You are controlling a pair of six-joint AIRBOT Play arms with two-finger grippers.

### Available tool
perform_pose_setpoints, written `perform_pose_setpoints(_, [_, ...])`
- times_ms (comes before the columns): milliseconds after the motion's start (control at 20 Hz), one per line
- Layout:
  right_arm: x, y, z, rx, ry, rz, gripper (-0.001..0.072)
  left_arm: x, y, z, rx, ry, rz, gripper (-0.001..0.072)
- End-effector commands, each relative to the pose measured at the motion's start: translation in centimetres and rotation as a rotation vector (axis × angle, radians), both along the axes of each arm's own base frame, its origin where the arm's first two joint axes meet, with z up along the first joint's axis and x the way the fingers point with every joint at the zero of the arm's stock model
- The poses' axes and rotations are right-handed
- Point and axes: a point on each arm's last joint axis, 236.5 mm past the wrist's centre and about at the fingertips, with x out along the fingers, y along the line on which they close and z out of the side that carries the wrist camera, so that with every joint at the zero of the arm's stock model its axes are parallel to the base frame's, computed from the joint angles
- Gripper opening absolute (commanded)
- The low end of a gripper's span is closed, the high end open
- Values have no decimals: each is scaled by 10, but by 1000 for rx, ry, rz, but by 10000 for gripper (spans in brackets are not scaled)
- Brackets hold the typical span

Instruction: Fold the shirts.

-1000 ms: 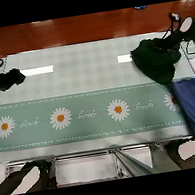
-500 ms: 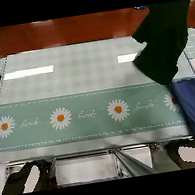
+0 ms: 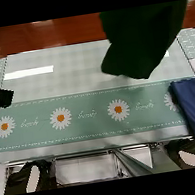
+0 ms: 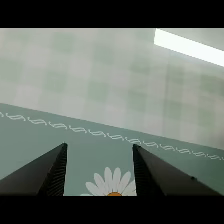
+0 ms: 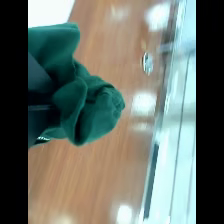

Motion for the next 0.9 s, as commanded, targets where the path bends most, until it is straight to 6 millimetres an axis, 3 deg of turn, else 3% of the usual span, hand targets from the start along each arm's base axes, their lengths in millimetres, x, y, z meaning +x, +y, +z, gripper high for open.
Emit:
perform_pose_setpoints(0, [-28,65,-11,6,33,164,25,-1,-2,-6,-14,-3,3,505])
perform_pose_setpoints(200, [-33,155,-104,-23,274,323,26,4,-6,1,-43,-36,6,505])
perform_pose_setpoints(350, [-36,231,-196,-70,485,431,26,5,-5,2,-41,-43,8,505])
perform_pose_setpoints(500, [-58,307,-295,-120,684,546,26,5,-3,1,-29,-40,11,505])
perform_pose_setpoints(600, [-71,342,-346,-104,791,592,26,4,5,-2,8,-30,21,505])
perform_pose_setpoints(700, [-73,358,-380,-91,856,598,30,3,6,-3,0,-25,31,505])
perform_pose_setpoints(750, [-68,357,-388,-84,873,584,170,2,4,-4,-28,-14,46,505])
perform_pose_setpoints(800, [-55,349,-389,-79,870,558,414,0,1,-8,-46,6,46,505])
perform_pose_setpoints(850, [-37,333,-381,-65,872,522,408,-3,-4,-14,-64,38,33,505])
